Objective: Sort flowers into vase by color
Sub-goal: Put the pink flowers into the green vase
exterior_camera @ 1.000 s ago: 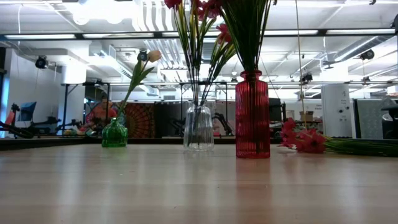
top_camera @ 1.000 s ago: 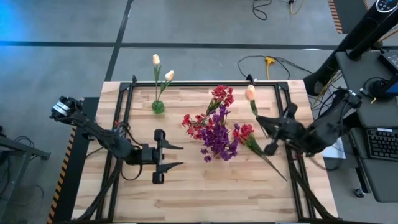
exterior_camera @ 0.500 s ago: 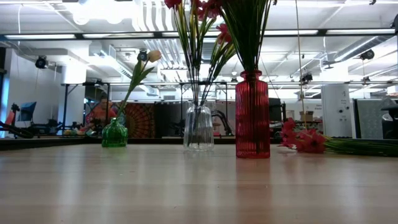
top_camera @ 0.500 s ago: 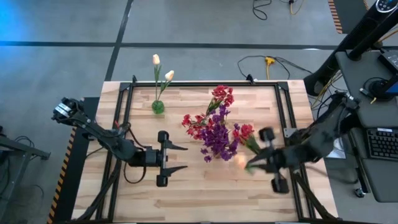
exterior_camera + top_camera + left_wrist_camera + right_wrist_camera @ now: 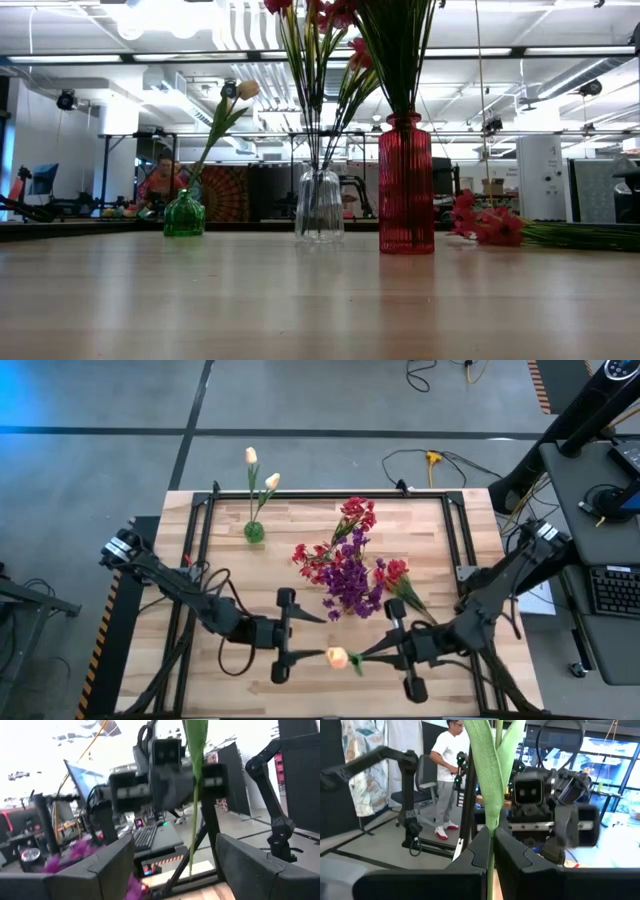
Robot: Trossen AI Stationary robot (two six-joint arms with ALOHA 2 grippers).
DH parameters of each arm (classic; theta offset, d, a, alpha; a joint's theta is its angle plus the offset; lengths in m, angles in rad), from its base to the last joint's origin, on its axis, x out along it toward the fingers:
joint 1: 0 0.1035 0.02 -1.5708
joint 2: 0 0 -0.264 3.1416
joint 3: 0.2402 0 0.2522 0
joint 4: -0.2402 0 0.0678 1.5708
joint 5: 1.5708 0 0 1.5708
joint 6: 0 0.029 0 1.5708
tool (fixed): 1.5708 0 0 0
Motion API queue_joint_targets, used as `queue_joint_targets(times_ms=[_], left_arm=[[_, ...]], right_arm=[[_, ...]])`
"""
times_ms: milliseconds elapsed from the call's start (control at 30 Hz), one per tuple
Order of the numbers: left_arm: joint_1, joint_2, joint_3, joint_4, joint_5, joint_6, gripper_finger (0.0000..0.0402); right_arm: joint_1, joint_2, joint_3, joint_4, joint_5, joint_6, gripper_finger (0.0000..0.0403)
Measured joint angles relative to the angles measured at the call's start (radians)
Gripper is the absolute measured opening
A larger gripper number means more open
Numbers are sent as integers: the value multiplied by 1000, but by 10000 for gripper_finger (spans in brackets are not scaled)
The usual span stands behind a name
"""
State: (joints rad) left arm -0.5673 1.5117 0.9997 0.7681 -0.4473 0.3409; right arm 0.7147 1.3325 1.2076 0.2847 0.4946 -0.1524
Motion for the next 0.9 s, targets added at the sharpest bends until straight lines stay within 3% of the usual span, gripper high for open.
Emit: queue_joint_targets(times_ms=[600,900], left_arm=[[-2,178,267,-1,152,96,258],[3,225,313,-6,171,96,188]], right_arm=[[-23,78,0,32,5,3,12],[-57,78,-1,42,2,-5,12]])
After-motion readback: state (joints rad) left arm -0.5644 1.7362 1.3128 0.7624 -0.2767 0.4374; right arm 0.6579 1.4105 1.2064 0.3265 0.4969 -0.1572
